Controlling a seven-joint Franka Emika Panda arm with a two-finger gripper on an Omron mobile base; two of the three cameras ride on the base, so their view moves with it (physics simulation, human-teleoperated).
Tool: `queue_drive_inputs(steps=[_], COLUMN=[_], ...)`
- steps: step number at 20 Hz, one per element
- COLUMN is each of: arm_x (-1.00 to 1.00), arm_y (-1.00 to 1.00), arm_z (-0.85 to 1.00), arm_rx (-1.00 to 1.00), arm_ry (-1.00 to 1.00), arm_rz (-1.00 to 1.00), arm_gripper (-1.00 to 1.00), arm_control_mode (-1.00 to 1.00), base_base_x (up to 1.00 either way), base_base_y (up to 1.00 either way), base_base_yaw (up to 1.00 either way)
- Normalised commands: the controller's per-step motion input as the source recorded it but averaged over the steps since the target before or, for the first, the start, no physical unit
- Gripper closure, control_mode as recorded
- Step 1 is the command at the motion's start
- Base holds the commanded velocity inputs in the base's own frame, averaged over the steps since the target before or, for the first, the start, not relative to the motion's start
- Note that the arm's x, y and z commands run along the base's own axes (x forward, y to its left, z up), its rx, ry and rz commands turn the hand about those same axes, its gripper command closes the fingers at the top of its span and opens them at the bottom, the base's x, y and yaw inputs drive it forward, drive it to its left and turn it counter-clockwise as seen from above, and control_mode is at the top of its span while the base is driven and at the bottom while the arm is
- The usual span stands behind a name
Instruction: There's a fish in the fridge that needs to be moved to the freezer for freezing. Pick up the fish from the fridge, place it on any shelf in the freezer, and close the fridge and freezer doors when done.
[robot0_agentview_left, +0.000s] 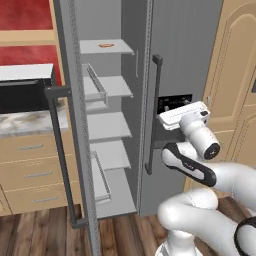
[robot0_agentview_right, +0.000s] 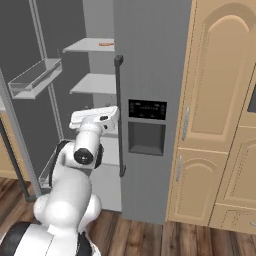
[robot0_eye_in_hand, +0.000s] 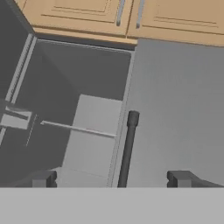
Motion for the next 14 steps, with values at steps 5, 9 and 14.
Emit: queue_drive_inputs(steps=[5, 9, 14], arm_x=[-0.9, -0.64, -0.65], arm_y=[0.0, 0.0, 0.0], arm_z=[0.99, 0.89, 0.07], arm_rx=[0.0, 0.0, 0.01], arm_ry=[0.06, 0.23, 0.29], arm_rz=[-0.07, -0.04, -0.04], arm_gripper=[-1.0, -1.0, -1.0], arm_control_mode=[-1.0, -1.0, -1.0], base_base_x=[0.0, 0.0, 0.0], base_base_y=[0.0, 0.0, 0.0], base_base_yaw=[0.0, 0.0, 0.0])
